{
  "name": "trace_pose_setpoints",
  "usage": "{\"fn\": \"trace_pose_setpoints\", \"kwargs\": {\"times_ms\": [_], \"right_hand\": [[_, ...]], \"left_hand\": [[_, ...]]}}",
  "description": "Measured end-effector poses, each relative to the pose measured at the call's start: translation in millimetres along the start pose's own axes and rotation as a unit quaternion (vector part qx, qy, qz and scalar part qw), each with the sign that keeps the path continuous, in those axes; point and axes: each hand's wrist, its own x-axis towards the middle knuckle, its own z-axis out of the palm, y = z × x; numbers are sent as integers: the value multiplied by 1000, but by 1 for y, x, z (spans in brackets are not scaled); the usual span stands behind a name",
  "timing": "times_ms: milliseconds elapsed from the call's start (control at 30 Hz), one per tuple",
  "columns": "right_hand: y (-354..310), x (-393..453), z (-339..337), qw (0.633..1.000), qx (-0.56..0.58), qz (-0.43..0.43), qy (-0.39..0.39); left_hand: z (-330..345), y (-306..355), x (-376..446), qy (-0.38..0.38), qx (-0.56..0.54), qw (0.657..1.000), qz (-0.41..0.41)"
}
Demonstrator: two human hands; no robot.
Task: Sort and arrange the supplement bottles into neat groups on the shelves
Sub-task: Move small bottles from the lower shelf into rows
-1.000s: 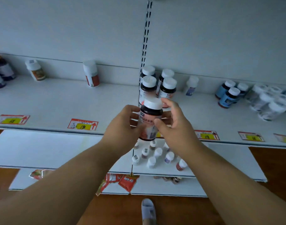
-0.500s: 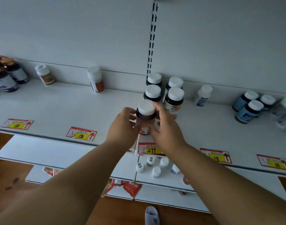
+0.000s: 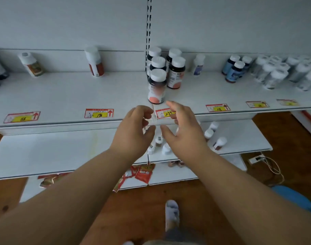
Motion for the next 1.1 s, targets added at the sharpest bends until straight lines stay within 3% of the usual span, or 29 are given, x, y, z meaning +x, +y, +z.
{"fn": "trace_pose_setpoints", "kwargs": {"times_ms": [167, 367, 800, 967, 1100], "right_hand": [[0, -31, -2, 1000, 2, -1, 1], [62, -49, 30, 998, 11, 43, -49], [264, -42, 235, 972, 7, 206, -115], [318, -15, 302, 959, 20, 239, -149], [327, 6, 338, 957, 74, 247, -129]], "left_hand": [[10, -6, -30, -5, -12, 1000, -2], [67, -42, -51, -7, 1, 998, -70], [254, -243, -1, -81, 7, 977, -198], [314, -307, 32, -45, -9, 969, -244], [343, -332, 48, -27, -53, 968, -246]]}}
